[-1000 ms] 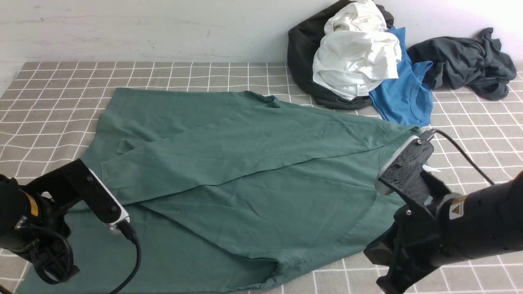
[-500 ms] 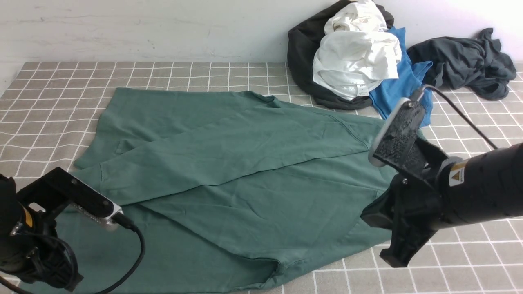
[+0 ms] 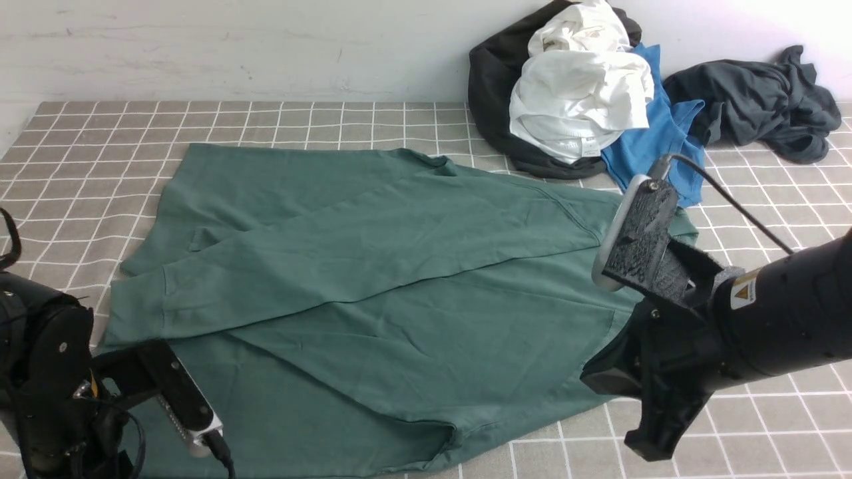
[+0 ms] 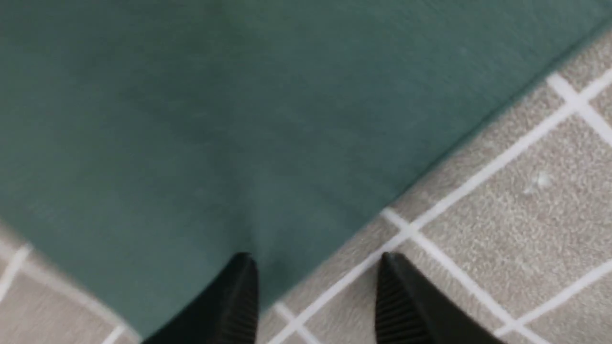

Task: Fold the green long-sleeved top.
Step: Use both arms simultaneously to clamp the lower edge of the clothing fabric

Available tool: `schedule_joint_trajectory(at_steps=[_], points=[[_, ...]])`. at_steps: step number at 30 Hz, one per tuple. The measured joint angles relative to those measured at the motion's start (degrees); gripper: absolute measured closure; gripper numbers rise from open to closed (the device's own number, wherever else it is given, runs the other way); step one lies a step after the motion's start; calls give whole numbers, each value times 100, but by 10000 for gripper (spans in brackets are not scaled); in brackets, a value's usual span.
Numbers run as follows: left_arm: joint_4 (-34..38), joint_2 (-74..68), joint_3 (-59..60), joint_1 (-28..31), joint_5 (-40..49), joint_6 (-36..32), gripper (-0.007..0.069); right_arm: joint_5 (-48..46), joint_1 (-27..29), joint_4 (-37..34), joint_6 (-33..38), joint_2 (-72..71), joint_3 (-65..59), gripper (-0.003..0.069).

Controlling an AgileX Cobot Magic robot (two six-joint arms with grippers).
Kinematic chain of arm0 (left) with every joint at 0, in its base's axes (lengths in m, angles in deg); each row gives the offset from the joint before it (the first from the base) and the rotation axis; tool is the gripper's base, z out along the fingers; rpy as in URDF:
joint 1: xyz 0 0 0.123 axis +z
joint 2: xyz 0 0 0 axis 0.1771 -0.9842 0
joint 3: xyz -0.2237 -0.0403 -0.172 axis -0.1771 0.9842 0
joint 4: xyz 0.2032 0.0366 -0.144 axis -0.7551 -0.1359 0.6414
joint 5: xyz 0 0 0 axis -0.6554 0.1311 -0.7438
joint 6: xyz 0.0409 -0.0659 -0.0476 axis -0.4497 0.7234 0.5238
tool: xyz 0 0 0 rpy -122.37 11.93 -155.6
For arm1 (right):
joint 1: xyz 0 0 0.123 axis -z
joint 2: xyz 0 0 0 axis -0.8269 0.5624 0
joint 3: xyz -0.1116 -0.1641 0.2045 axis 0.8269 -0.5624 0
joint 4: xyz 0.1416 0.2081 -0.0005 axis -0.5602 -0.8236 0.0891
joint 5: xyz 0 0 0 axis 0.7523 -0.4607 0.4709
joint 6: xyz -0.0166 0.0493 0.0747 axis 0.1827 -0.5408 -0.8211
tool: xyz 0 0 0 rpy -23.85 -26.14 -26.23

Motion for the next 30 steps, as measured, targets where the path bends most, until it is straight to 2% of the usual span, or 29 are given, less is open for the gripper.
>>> schedule_joint_trajectory(at_steps=[3,6,7,9,16,18,20,22,23,24,25,26,29,30], points=[[21,-48,-14,-13,-13,-48,391,-12,0,0,4,-64,0,659],[75,7,0,-23,-89,35,529,-12,0,-14,7,-102,0,659],[69,13,9,-23,-149,57,537,-12,0,-14,7,-102,0,659],[8,172,20,-23,-499,156,608,-12,0,-14,7,-102,0,659],[-5,647,20,-23,-705,313,631,10,0,-14,21,-107,0,659],[-5,654,25,-23,-705,567,613,23,0,-14,21,-107,0,659],[-12,610,24,-23,-693,716,564,28,0,-14,21,-107,0,659],[-12,519,26,-23,-636,770,483,21,0,-14,21,-107,0,659],[-12,507,26,-23,-610,777,473,13,0,-14,21,-107,0,659],[-25,387,26,-23,-515,788,382,-15,0,-16,21,-107,0,659],[-31,372,26,-23,-494,788,372,-15,0,-16,21,-107,0,659],[-30,261,26,-23,-438,768,305,-14,0,-21,21,-107,0,659],[-37,47,18,-23,-402,563,218,-34,0,-21,21,-107,0,659],[-45,38,12,-23,-425,444,212,-40,0,-21,21,-107,0,659]])
